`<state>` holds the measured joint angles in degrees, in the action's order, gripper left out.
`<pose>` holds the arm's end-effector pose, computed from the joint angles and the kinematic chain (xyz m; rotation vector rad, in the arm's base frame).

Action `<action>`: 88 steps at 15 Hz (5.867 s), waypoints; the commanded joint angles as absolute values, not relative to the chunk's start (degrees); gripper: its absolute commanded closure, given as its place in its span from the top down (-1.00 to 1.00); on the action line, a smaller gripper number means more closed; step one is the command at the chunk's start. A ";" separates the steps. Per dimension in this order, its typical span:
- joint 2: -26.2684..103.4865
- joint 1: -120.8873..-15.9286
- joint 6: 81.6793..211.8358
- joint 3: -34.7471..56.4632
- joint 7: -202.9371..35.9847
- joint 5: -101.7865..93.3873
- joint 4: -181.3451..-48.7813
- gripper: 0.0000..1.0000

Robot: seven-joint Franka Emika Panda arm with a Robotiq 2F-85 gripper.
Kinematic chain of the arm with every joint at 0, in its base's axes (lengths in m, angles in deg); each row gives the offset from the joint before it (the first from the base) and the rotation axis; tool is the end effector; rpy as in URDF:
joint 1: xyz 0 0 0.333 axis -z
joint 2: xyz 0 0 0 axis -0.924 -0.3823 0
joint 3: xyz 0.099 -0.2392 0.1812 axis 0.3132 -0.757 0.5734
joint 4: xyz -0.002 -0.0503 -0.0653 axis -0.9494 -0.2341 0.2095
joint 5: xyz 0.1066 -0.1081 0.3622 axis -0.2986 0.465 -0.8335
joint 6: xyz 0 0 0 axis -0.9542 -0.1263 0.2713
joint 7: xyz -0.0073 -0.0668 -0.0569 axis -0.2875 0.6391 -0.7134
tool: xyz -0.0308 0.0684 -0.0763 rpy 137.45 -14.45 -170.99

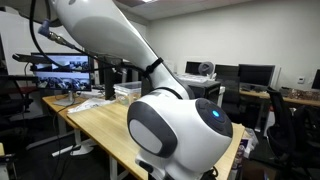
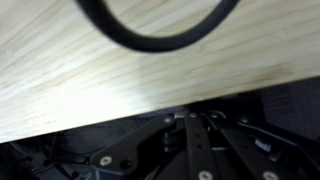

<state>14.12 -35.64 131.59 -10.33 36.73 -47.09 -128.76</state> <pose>0.3534 -0.4796 0.1386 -0.6997 -2.9881 -0.6539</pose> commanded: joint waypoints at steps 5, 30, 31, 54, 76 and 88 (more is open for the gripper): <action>12.60 -32.16 130.17 -10.84 38.91 -46.41 -124.78 -0.98; 13.81 -34.23 128.67 -9.54 38.78 -41.60 -124.62 -0.98; 13.47 -34.36 128.65 -9.53 39.00 -41.41 -124.46 -0.98; 9.66 -32.49 125.28 -8.92 45.18 -40.71 -118.83 -0.98; 11.47 -32.99 126.68 -8.21 45.20 -40.56 -122.08 -0.97; 11.63 -32.14 126.01 -7.57 45.47 -42.29 -121.79 -0.98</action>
<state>10.13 -32.96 125.75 -9.34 44.69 -40.69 -120.34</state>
